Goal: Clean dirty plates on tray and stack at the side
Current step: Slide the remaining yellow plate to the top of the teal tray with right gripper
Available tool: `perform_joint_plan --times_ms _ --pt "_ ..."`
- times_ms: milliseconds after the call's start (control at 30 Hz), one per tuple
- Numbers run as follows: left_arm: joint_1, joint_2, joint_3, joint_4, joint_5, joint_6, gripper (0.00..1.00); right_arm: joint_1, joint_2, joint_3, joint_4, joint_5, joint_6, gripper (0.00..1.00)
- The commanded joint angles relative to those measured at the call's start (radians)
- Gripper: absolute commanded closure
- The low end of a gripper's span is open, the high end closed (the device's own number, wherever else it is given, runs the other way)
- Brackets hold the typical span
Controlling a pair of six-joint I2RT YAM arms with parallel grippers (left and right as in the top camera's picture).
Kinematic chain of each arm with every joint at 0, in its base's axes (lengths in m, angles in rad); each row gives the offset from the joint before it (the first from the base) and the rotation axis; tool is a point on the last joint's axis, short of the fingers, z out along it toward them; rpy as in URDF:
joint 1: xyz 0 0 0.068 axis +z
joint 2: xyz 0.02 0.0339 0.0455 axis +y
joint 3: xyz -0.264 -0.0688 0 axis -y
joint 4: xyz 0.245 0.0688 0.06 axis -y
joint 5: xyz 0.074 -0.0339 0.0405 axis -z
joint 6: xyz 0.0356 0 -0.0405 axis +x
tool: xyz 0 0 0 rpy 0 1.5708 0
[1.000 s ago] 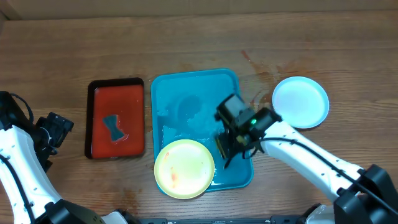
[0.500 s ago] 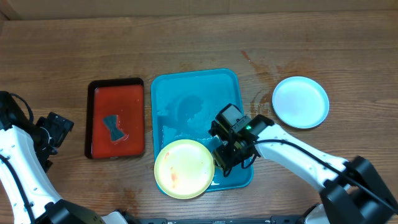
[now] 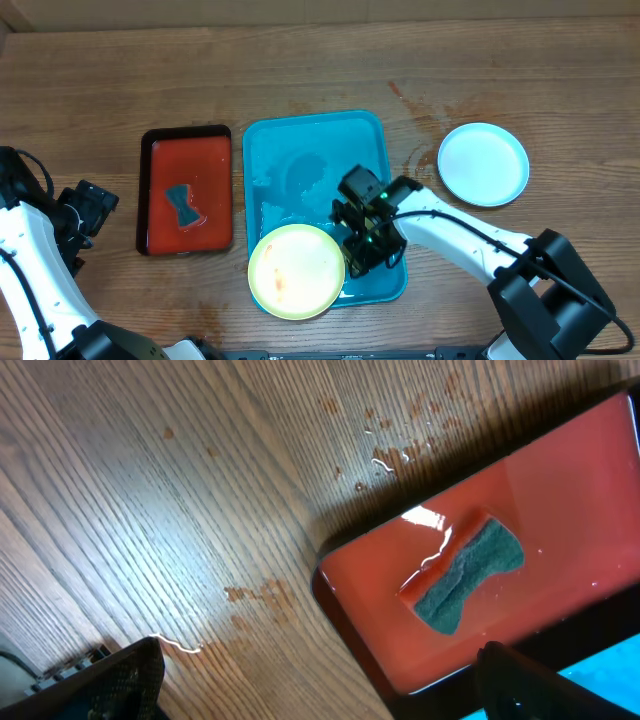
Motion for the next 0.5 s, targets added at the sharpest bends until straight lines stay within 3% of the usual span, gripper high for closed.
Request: perform_joint_plan --times_ms 0,367,467 --pt "0.003 -0.014 0.010 0.004 0.012 -0.021 0.00 -0.002 -0.001 0.129 -0.057 0.022 -0.006 0.54" --pt "0.003 -0.014 0.010 0.004 0.012 -0.021 0.00 0.073 0.093 0.086 0.086 0.023 0.004 0.53" --pt "0.003 -0.014 0.010 0.004 0.013 -0.021 0.00 0.076 0.124 0.074 0.106 0.047 0.031 0.59"
